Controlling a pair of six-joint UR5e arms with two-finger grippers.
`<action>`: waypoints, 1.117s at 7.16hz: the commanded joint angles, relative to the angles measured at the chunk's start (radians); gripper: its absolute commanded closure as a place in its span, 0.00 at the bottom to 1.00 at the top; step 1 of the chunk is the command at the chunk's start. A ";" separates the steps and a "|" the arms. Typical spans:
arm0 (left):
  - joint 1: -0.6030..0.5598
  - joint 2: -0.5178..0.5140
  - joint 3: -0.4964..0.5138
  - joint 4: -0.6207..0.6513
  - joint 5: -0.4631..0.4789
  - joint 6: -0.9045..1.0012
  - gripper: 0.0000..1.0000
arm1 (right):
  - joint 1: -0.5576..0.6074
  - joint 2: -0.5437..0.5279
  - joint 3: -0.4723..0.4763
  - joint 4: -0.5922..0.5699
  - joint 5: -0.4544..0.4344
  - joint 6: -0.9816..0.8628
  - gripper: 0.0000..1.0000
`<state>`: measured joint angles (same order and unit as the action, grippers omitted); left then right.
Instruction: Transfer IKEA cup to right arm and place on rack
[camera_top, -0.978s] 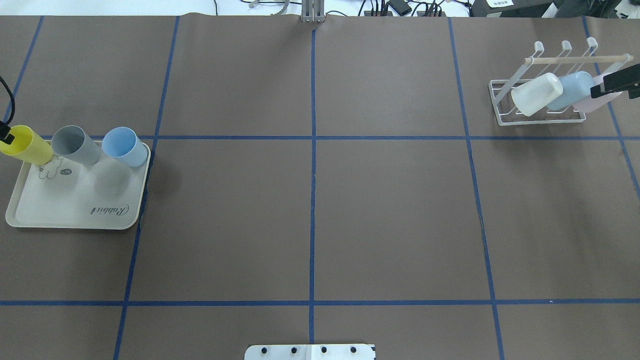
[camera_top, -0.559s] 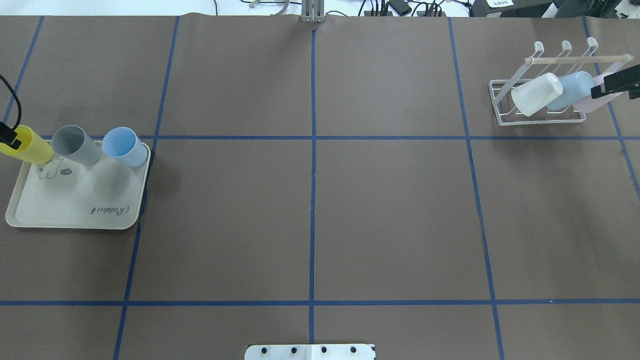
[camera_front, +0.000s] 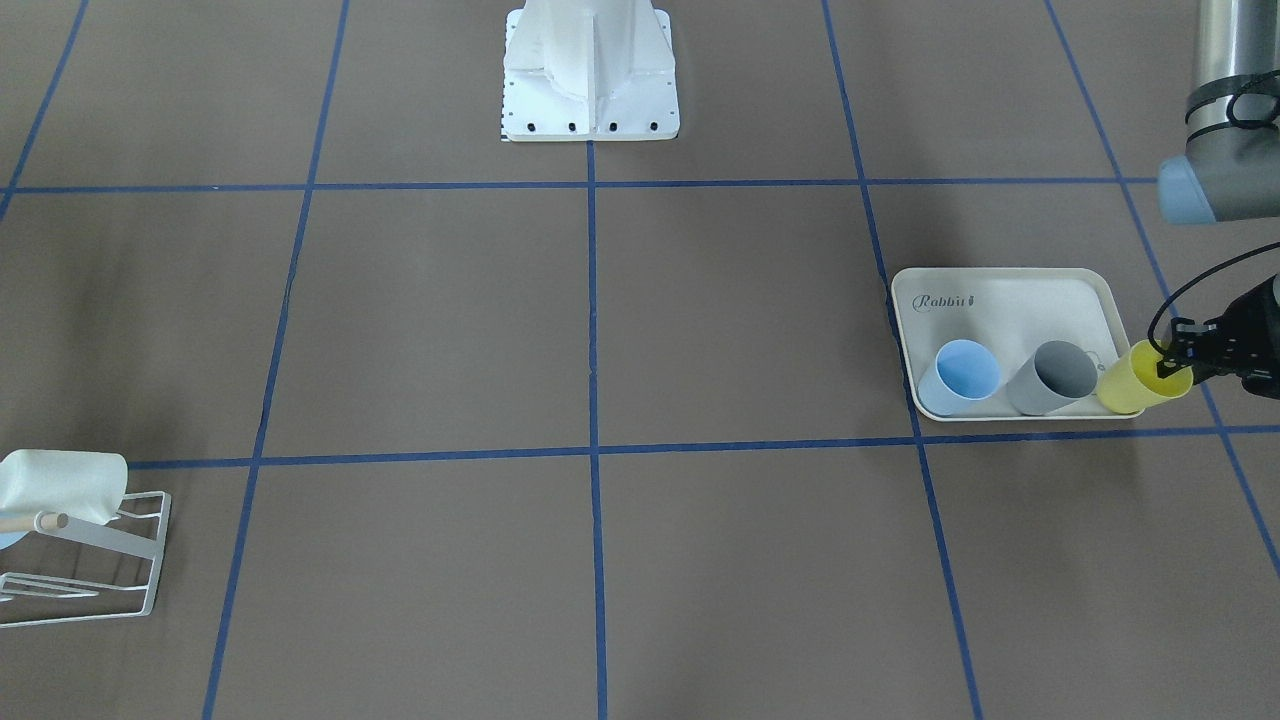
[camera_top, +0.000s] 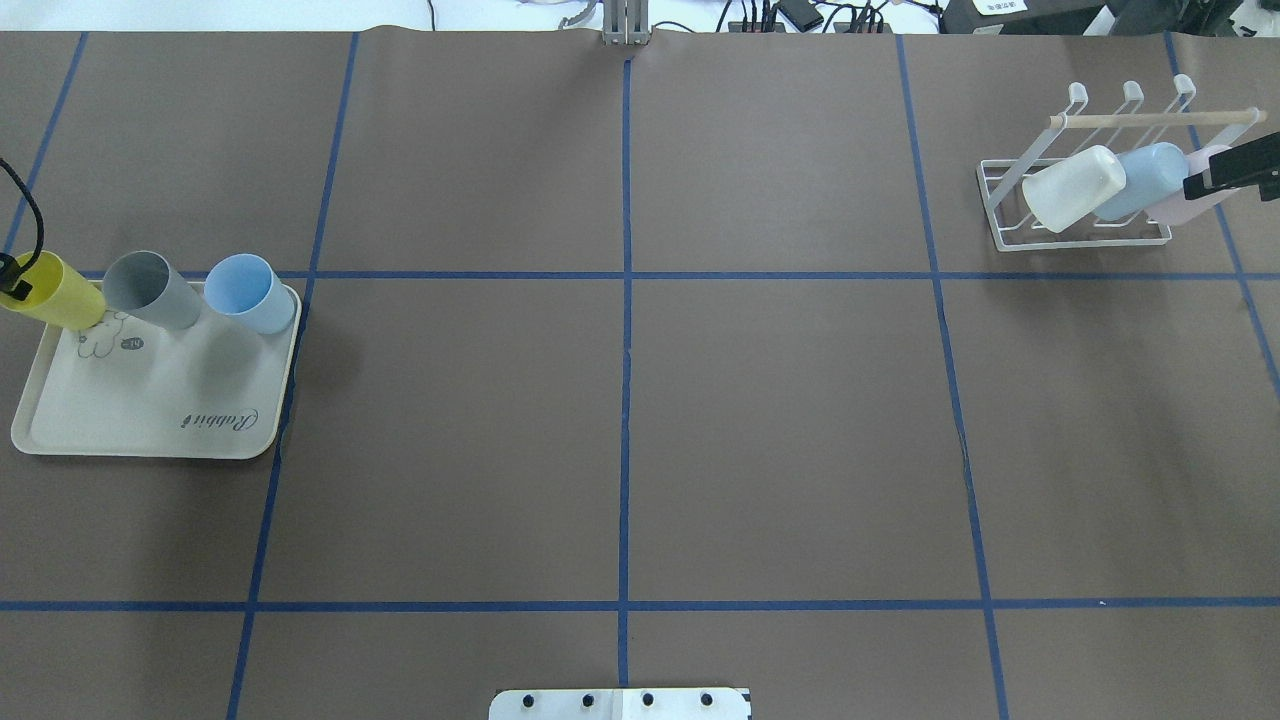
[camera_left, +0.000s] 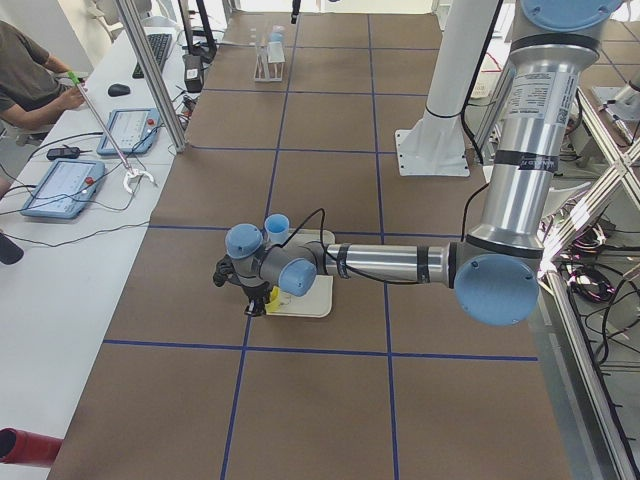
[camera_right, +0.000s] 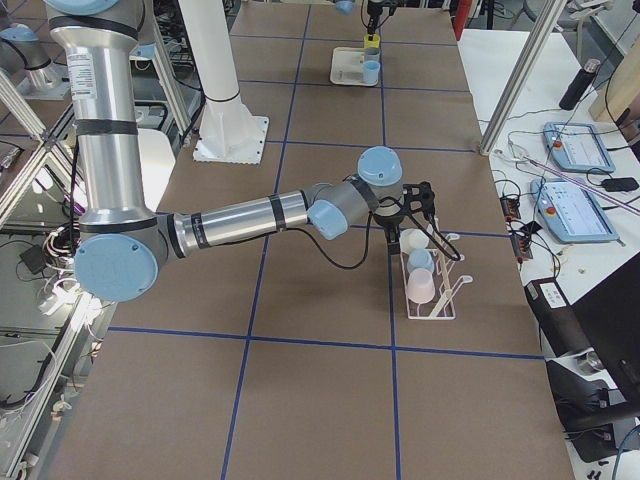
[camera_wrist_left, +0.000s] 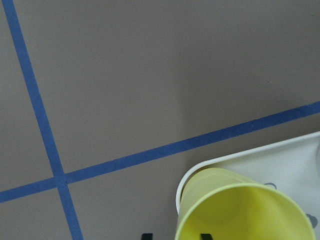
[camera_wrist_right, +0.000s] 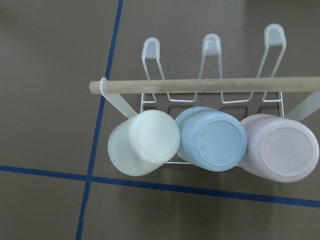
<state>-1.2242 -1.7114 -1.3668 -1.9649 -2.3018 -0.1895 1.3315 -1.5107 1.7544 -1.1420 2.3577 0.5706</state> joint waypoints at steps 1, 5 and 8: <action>-0.004 0.003 -0.020 0.011 -0.089 0.001 1.00 | 0.000 0.004 0.000 0.001 0.000 0.000 0.00; -0.213 -0.014 -0.119 0.102 -0.084 0.010 1.00 | 0.000 0.003 0.010 -0.002 0.000 0.000 0.00; -0.212 -0.016 -0.468 0.369 -0.087 -0.005 1.00 | 0.000 0.003 0.066 0.002 0.032 0.079 0.00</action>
<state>-1.4359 -1.7238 -1.6745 -1.7152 -2.3852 -0.1881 1.3315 -1.5083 1.7910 -1.1416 2.3716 0.6082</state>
